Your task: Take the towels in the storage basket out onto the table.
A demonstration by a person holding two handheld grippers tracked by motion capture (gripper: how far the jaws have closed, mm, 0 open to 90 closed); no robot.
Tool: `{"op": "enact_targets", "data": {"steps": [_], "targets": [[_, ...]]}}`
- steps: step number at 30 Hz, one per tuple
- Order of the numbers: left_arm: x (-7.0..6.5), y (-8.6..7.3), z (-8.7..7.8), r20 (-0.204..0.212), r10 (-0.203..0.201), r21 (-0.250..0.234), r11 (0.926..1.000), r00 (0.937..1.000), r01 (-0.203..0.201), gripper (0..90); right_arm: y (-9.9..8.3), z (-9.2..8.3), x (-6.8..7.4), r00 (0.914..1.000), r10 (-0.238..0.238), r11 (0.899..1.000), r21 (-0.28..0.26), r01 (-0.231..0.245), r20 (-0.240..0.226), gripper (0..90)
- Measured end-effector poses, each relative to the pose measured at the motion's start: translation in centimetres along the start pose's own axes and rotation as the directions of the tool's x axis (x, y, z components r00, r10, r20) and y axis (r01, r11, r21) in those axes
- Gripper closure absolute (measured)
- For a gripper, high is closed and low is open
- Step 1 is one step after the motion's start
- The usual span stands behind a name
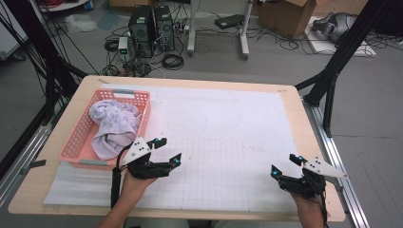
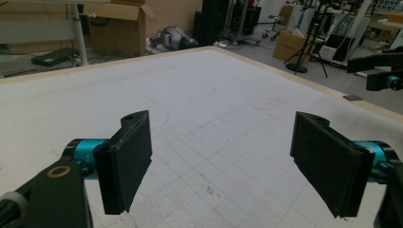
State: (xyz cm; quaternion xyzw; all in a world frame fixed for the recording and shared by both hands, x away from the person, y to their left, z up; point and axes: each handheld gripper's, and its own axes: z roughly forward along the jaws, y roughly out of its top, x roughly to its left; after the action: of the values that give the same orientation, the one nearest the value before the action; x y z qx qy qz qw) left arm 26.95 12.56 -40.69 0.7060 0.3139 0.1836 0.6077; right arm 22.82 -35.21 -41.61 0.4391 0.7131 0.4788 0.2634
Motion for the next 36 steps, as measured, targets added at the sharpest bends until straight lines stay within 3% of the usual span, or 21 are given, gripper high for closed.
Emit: {"op": "enact_targets", "data": {"steps": [8,12,16,21,29,36], "targets": [[0.6,1.6,-0.9,-0.012,-0.007,-0.030,0.9995,0.9999,0.006,21.3,0.1,-0.1,-0.1,1.0000,0.000,1.000,-0.005,0.000,-0.002,15.1],[1.4,3.2,-2.0,-0.006,-0.007,-0.067,0.9978,1.0000,0.006,20.8,0.1,0.0,0.0,1.0000,0.006,1.000,0.000,-0.006,-0.003,15.1],[2.0,4.2,-2.6,-0.016,-0.002,-0.073,0.9974,0.9999,0.001,19.5,0.1,0.0,0.0,1.0000,0.004,1.000,0.002,-0.004,-0.004,15.1],[3.6,5.5,-3.7,-0.084,-0.013,-0.066,0.9978,0.9964,0.008,16.2,0.1,0.0,-0.1,1.0000,0.004,1.000,0.004,-0.004,-0.002,15.1],[6.7,6.7,-5.5,-0.136,-0.021,-0.065,0.9978,0.9904,0.013,16.2,0.0,0.1,-0.1,1.0000,0.006,1.000,0.010,-0.006,-0.003,15.1],[9.3,6.7,-6.3,-0.190,-0.024,-0.029,0.9994,0.9814,0.019,16.3,0.0,0.2,0.0,1.0000,0.006,1.000,0.014,-0.005,-0.006,15.1]]}}
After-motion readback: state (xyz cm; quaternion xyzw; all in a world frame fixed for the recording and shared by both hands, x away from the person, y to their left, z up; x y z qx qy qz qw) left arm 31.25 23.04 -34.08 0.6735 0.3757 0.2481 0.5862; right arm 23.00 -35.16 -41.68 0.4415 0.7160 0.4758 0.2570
